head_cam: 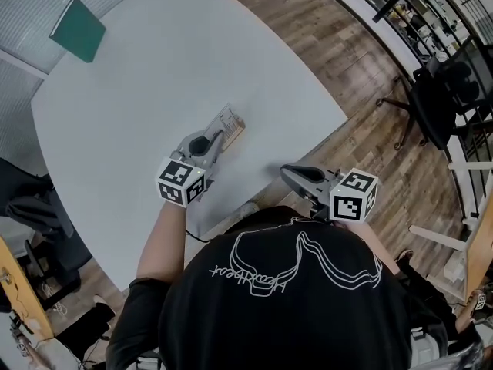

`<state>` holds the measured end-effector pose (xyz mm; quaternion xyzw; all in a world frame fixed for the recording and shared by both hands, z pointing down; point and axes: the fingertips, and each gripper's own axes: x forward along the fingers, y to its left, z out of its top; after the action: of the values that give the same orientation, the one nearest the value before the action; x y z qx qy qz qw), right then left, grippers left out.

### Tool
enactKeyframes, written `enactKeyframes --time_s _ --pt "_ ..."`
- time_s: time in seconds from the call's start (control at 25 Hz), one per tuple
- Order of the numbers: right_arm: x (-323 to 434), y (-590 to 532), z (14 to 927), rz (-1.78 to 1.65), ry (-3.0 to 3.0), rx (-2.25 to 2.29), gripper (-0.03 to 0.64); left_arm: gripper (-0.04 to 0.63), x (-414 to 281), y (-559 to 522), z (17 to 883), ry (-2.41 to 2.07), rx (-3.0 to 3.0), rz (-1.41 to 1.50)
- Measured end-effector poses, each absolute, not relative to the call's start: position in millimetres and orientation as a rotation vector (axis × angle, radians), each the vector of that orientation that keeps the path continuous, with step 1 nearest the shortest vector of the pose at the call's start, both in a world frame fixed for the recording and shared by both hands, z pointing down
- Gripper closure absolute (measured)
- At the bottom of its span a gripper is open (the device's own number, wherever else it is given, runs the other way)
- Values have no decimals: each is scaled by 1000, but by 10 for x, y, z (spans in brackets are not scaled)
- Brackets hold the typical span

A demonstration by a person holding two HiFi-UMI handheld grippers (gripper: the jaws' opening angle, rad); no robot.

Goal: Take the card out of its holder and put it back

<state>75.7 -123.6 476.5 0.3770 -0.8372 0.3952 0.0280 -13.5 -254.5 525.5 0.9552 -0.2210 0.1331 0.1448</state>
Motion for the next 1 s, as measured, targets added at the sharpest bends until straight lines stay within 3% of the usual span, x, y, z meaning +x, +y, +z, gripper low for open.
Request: enactKeyframes --time_s 1.0 --pt "844 -923 4367 1056 -2675 1257 609 569 -388 -2263 4364 -918 2782 199"
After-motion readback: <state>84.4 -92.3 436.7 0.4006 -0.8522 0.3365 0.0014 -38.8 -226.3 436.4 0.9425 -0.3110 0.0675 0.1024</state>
